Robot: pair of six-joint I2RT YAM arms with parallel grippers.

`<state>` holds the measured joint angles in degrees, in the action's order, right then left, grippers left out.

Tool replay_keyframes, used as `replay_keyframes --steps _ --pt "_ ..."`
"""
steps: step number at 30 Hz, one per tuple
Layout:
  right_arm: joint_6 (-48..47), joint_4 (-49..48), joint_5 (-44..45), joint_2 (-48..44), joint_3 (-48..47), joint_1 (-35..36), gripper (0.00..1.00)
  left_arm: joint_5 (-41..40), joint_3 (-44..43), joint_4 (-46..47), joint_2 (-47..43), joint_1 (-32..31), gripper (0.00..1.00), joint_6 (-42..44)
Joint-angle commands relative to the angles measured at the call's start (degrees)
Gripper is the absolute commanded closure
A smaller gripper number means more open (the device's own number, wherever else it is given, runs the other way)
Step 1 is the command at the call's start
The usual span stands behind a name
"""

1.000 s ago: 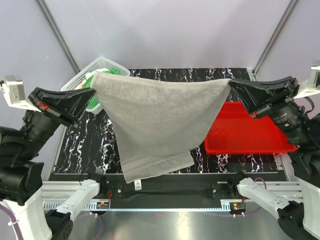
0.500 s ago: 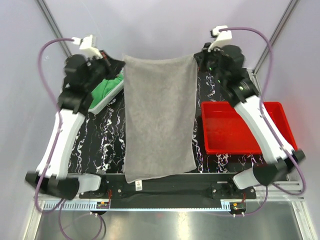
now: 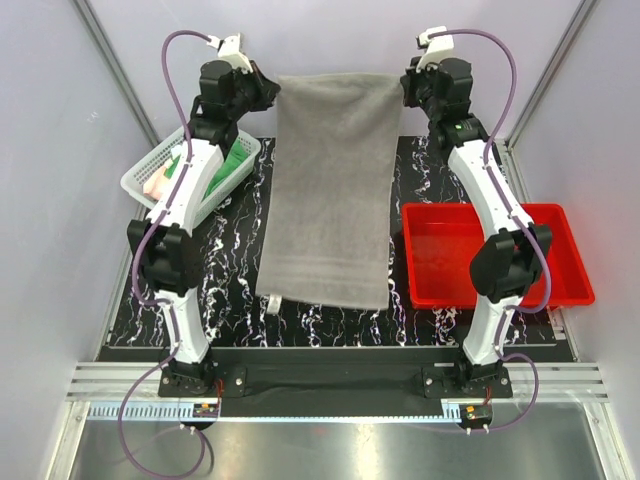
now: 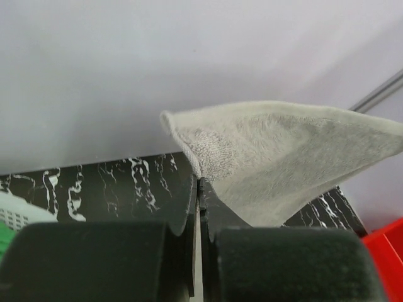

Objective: Fold and stack the towels
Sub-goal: Fold the towel

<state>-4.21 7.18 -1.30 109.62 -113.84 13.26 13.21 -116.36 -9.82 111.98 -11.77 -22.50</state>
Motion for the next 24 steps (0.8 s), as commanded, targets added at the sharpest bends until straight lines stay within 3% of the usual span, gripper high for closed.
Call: replay_keyframes --steps 1,8,15,18,24 --pt "-5.1 -10.1 -3.9 1.9 -3.1 0.2 1.00 -2.1 -4.3 7.6 1.2 0.0 1.00 2.6" --pt "-5.8 -11.8 -8.4 0.9 4.9 -0.2 1.00 -2.3 1.6 8.7 0.3 0.0 1.00 7.3" --pt "-1.8 -10.9 -8.5 -8.9 23.6 0.0 1.00 -1.9 19.1 8.6 -10.6 0.5 1.00 12.4" --pt "0.5 -7.5 -10.5 -12.1 29.9 0.0 1.00 -1.4 31.7 9.0 -16.5 0.8 1.00 11.4" --pt "3.7 -3.4 -12.1 -19.3 40.0 0.1 1.00 1.8 43.9 10.4 -24.1 0.7 1.00 8.9"
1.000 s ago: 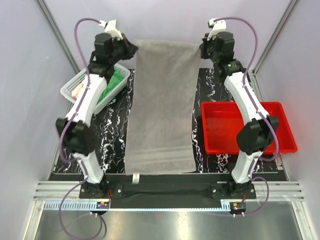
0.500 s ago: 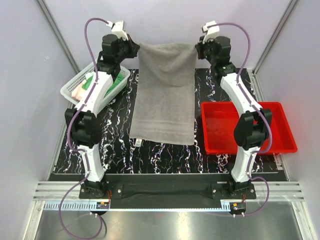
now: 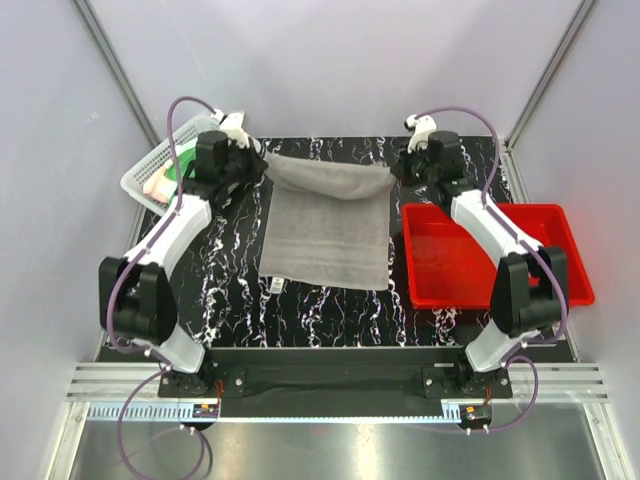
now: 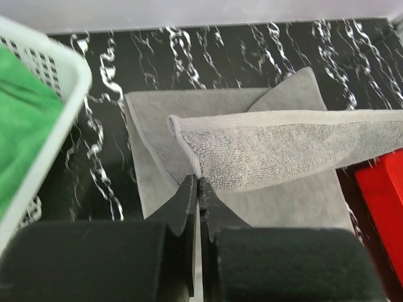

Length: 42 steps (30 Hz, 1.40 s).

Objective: Fold and stack the towels
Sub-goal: Fold the towel

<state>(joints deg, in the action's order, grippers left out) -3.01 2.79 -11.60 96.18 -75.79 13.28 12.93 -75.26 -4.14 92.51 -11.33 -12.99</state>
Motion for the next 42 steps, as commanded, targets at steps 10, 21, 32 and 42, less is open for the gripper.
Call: replay_keyframes --steps 10,21,32,42 --pt "7.2 14.0 -1.7 -13.5 9.4 4.4 1.00 2.6 15.1 0.5 -14.7 0.3 1.00 -3.5" --pt "15.0 16.9 2.9 -22.4 23.5 9.3 0.95 -2.5 29.2 -2.8 -21.3 -1.1 0.94 -8.4" --pt "20.6 28.3 3.7 -26.0 22.5 10.0 0.66 -10.1 31.7 -14.6 -28.4 -1.4 0.56 -17.9" --pt "21.4 23.1 2.2 -6.8 6.2 11.9 0.71 -1.0 15.1 -14.5 -6.6 -1.4 0.55 -15.7"
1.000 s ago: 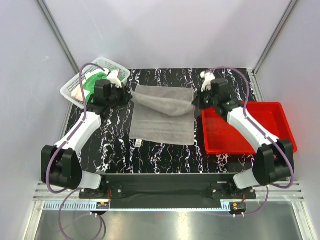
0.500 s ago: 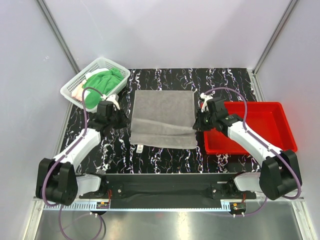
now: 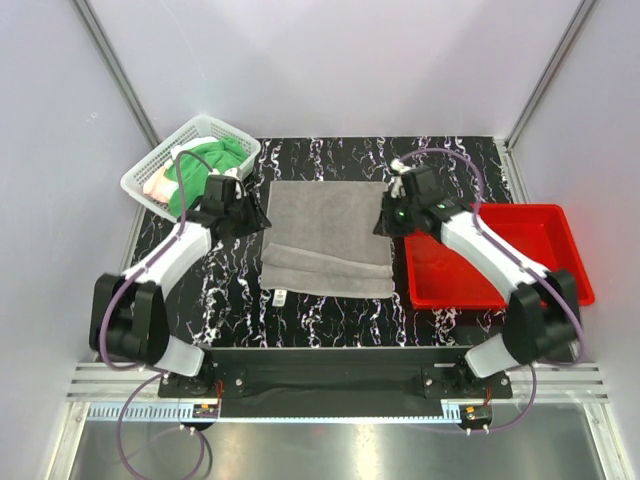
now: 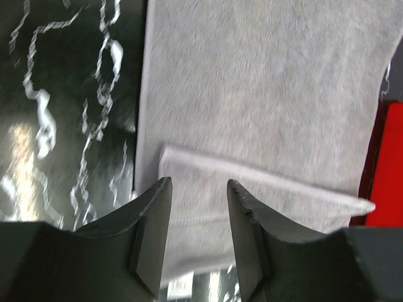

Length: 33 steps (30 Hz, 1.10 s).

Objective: Fold and stack the towels
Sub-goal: Fold the towel

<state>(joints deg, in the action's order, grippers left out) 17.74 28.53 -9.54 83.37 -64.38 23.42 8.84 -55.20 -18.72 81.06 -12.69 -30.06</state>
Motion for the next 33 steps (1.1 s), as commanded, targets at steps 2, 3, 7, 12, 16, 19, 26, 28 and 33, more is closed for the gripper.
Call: replay_keyframes --steps 2,3,7,12,16,19,26,28,33 --pt "0.5 -2.6 -0.2 12.1 -10.0 2.8 0.73 2.7 -8.4 -1.3 8.0 0.0 0.56 2.2" --pt "0.5 -2.9 -0.4 14.1 -11.4 3.1 0.73 2.5 -9.4 -2.0 11.5 0.0 0.57 2.8" --pt "0.5 -3.7 -1.9 21.8 -16.9 5.3 0.76 7.1 -10.6 -1.7 17.3 -0.2 0.61 3.2" --pt "0.6 -4.7 -1.7 27.1 -18.9 5.5 0.79 8.0 -7.7 -2.0 19.4 -2.1 0.62 3.3" --pt "0.5 -6.1 -1.3 28.9 -17.4 5.5 0.80 5.8 -4.1 -2.3 18.3 -3.7 0.63 3.3" --pt "1.0 -7.3 -1.3 29.8 -15.8 5.5 0.82 3.7 -2.1 -3.5 16.2 -5.1 0.63 3.4" --pt "1.9 -9.0 -0.3 29.7 -13.1 5.5 0.83 -1.0 2.5 -5.9 9.3 -8.2 0.63 3.3" --pt "2.2 -9.1 -0.1 29.7 -12.4 5.5 0.83 -2.3 3.8 -6.2 6.8 -9.1 0.63 3.0" --pt "2.0 -8.7 -2.9 29.4 -12.3 5.6 0.84 -3.1 4.9 -6.4 1.6 -9.2 0.61 0.3"
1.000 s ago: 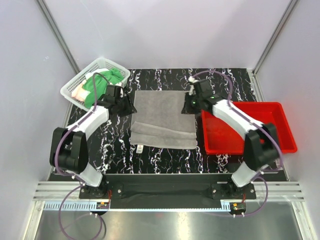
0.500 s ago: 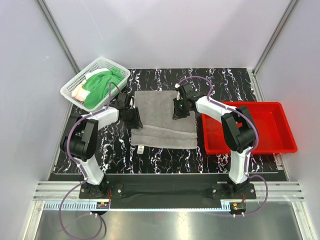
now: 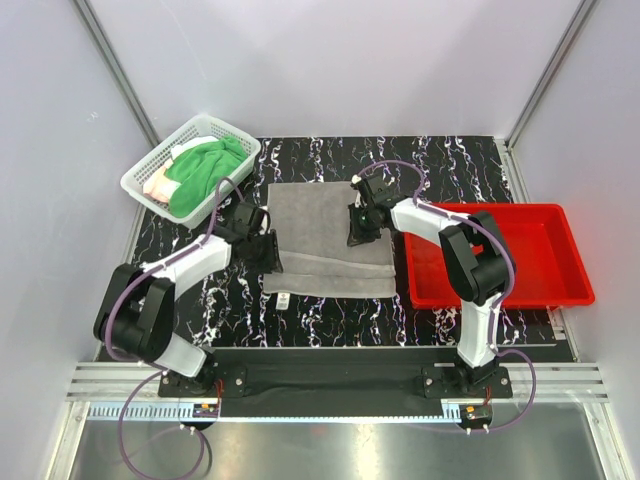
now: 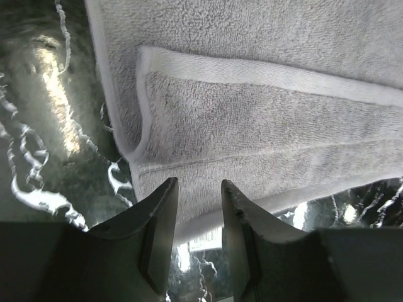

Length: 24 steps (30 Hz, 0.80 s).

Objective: Fold and stack the towels
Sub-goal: Fold the towel

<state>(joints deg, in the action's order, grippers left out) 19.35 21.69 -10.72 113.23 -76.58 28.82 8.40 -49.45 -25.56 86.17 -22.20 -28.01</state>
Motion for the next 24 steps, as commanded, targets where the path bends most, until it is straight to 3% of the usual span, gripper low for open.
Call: replay_keyframes --steps 1,9,13,24 --pt "0.2 -1.9 -1.9 -1.2 -0.2 0.4 0.84 -3.0 -2.0 0.1 -3.6 0.6 0.60 -1.8" --pt "1.3 -2.3 -3.0 -1.9 -4.5 4.0 0.83 0.4 -20.7 -3.7 9.6 7.9 0.60 -0.8" --pt "0.8 -5.4 -8.2 1.3 -7.1 5.8 0.82 3.4 -28.0 -5.1 16.7 10.6 0.60 0.1" --pt "-6.3 -10.4 -22.2 9.6 -13.6 8.2 0.62 7.6 -32.9 -3.8 27.5 12.5 0.60 1.2"
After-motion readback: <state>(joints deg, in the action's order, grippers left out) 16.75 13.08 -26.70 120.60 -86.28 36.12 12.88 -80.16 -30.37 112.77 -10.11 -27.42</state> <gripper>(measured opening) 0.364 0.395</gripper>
